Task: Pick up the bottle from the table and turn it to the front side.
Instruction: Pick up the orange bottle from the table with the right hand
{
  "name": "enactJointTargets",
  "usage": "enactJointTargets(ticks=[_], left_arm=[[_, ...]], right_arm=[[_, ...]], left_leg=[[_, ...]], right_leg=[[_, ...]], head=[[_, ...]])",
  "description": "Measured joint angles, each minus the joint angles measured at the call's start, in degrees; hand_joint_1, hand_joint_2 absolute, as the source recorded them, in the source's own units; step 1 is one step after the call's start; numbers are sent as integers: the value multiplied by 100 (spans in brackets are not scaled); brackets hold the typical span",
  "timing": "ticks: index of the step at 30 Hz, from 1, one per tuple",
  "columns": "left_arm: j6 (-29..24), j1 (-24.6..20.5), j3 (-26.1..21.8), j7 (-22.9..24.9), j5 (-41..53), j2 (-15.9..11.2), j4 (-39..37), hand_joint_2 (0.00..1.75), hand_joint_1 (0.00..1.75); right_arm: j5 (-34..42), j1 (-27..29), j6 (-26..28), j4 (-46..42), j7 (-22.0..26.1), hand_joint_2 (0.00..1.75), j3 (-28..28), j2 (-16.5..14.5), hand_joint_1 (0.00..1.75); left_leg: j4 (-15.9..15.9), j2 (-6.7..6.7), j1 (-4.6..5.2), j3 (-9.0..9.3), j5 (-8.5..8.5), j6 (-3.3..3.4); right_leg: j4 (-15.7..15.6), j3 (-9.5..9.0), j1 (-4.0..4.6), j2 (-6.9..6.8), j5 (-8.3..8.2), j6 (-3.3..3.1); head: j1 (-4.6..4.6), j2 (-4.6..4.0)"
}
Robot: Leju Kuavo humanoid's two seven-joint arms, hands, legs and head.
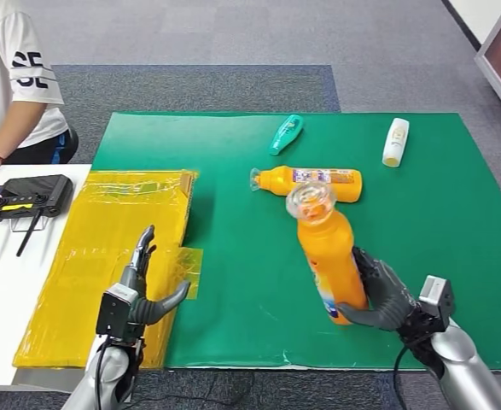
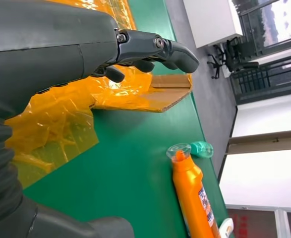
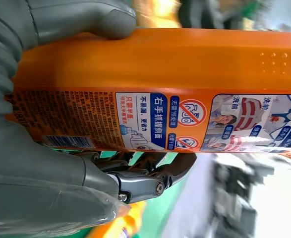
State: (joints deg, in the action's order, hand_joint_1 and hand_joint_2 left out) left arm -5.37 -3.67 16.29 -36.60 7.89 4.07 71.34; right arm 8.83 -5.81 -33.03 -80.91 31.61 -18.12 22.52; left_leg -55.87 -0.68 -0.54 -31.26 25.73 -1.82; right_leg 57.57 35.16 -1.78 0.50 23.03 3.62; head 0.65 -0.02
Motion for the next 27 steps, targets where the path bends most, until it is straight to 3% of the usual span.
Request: enactJointTargets(ticks=[8,16,21,27], left_arm=[[-67,144,-85,17,57,5,136,175,0],[-80,192,-91,90,121,43,223,175,0],[-90,193,-88,121,135,60,230,175,0],[-93,192,-84,139,138,61,230,175,0]], right_arm=[[-271,186,442,-62,29,175,542,-888,175],[-686,211,1131,-54,41,175,545,-1858,175],[-771,217,1402,-26,56,175,372,-2199,175],[-832,225,1514,76,71,175,36,-2384,175]], left_leg=[[0,0,0,-3,0,0],[0,1,-1,-5,-3,-4],[0,1,0,-8,-3,-4],[0,1,0,-8,-3,-5]], right_leg=[[0,4,0,1,0,0],[2,8,2,2,0,-1],[1,8,1,2,0,0],[1,10,1,2,0,0]], head=[[0,0],[-1,0],[0,0],[-2,0]])
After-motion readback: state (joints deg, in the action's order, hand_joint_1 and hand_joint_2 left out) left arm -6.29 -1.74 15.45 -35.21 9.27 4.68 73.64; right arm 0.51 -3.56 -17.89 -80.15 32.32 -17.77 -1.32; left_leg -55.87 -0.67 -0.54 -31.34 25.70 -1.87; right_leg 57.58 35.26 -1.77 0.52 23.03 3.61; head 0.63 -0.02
